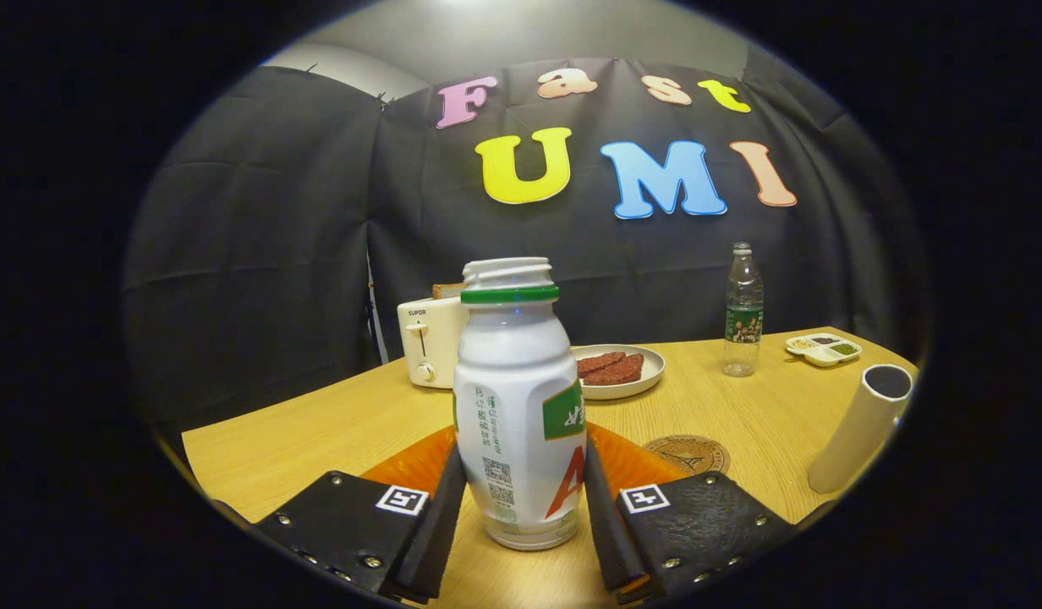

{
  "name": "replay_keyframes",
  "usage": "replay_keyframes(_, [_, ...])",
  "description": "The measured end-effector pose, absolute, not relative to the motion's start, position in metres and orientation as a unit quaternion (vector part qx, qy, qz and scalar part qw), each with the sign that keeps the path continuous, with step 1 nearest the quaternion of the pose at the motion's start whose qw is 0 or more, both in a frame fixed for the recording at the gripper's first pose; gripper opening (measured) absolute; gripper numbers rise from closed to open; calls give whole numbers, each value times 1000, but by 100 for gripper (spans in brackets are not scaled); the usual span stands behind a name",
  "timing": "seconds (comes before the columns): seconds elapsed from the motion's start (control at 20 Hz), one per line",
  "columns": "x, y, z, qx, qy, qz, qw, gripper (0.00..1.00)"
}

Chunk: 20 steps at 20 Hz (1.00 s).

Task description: Take the bottle from table, then pour the juice into the cup, finally place the bottle on the coaster

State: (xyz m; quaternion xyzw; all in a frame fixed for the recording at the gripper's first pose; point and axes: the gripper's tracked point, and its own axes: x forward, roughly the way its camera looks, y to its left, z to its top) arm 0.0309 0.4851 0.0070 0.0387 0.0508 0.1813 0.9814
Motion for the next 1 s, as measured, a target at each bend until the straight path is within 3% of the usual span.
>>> replay_keyframes(0.55, [23, 461, 66, 278, -8, 202, 939, 68])
replay_keyframes(1.0, [26, 403, 81, 449, -29, 144, 881, 68])
